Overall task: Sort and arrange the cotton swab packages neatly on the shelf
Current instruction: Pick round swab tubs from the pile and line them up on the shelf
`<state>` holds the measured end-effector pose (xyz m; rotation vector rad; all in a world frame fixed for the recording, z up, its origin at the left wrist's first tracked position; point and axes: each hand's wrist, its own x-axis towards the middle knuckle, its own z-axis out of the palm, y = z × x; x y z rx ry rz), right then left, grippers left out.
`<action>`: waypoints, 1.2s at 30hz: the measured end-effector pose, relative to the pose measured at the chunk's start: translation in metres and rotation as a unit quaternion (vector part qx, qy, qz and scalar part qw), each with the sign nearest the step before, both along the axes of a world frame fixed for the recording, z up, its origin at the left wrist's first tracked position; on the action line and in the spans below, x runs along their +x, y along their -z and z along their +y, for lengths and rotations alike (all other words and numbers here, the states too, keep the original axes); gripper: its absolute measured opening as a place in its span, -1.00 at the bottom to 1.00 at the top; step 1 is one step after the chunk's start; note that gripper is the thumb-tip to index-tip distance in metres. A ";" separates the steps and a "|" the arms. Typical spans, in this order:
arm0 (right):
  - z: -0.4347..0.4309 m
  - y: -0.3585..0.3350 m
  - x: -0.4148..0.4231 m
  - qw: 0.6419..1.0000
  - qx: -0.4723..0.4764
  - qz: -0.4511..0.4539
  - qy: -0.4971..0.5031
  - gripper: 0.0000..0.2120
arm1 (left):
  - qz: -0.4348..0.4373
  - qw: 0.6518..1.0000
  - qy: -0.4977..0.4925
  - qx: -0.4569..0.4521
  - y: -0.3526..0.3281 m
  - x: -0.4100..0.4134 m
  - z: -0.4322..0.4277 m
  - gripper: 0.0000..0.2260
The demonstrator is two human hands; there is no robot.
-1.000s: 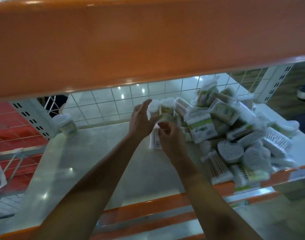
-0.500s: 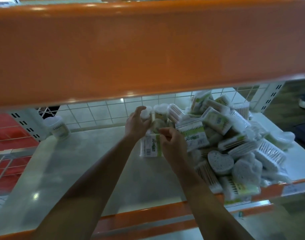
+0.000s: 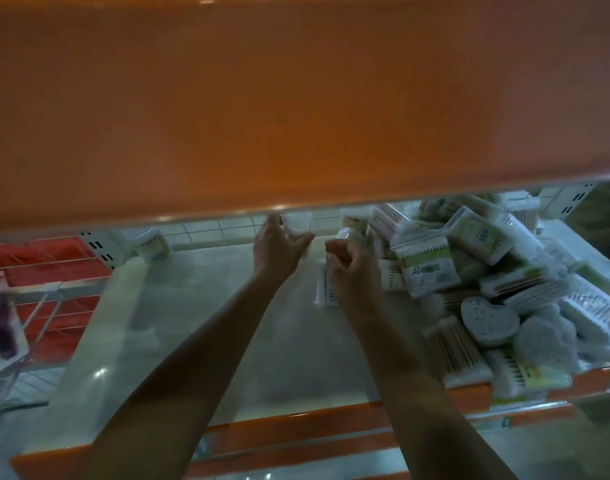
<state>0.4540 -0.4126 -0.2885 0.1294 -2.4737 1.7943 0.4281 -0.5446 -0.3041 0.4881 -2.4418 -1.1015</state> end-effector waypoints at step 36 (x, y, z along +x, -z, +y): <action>-0.096 0.008 0.028 0.988 -0.077 -0.070 -0.117 -0.68 | 0.072 0.995 0.069 0.027 0.023 0.101 -0.067 -0.22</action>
